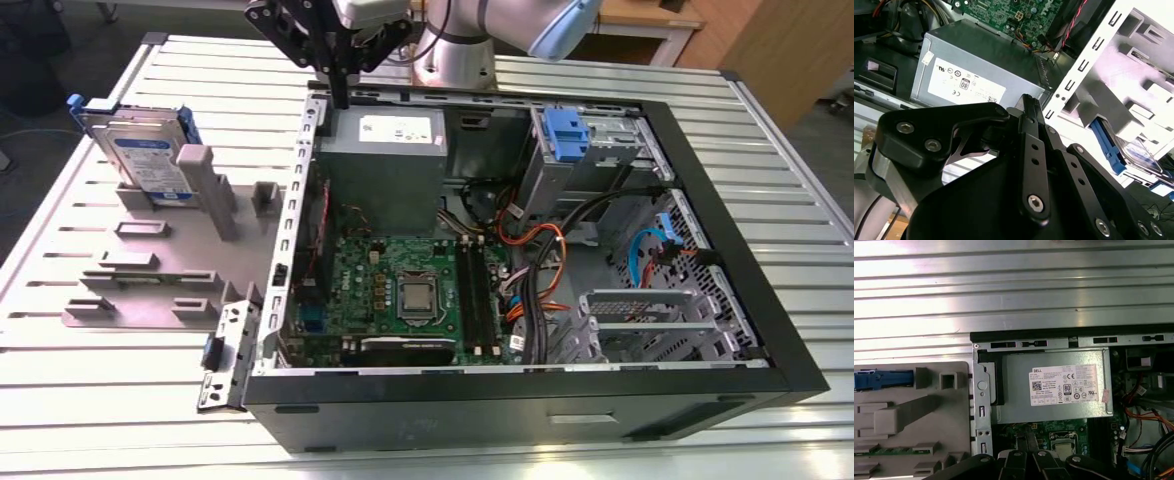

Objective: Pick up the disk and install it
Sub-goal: 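Reach for the disk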

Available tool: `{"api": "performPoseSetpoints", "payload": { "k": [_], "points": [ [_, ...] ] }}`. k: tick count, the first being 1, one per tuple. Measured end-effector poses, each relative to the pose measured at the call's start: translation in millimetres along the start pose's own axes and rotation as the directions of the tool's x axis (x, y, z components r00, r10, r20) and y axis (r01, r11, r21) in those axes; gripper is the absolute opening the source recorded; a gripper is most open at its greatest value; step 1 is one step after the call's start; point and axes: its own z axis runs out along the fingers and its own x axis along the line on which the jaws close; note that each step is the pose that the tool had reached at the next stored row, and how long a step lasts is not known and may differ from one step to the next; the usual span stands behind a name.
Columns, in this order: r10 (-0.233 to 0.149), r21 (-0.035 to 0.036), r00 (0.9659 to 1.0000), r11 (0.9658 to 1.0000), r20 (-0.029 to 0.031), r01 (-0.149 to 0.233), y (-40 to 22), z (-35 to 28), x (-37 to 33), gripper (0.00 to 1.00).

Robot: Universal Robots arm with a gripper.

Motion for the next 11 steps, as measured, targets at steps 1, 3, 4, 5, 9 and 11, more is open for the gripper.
{"api": "performPoseSetpoints", "payload": {
  "k": [1, 3, 4, 5, 9, 11],
  "points": [
    [0.000, 0.0000, 1.0000, 1.0000, -0.0001, 0.000, 0.0, 0.0, 0.3, 0.11],
    [0.000, 0.0000, 1.0000, 1.0000, 0.0000, 0.000, -0.1, 0.0, 1.0, 0.11],
    [0.000, 0.0000, 1.0000, 1.0000, 0.0000, 0.000, -0.1, 0.0, 1.3, 0.11],
    [0.000, 0.0000, 1.0000, 1.0000, 0.0000, 0.000, -0.1, 0.0, 1.7, 0.11],
    [0.000, 0.0000, 1.0000, 1.0000, 0.0000, 0.000, -0.2, 0.0, 2.9, 0.11],
    [0.000, 0.0000, 1.0000, 1.0000, 0.0000, 0.000, -0.3, 0.1, 3.4, 0.11]
  ]
}}
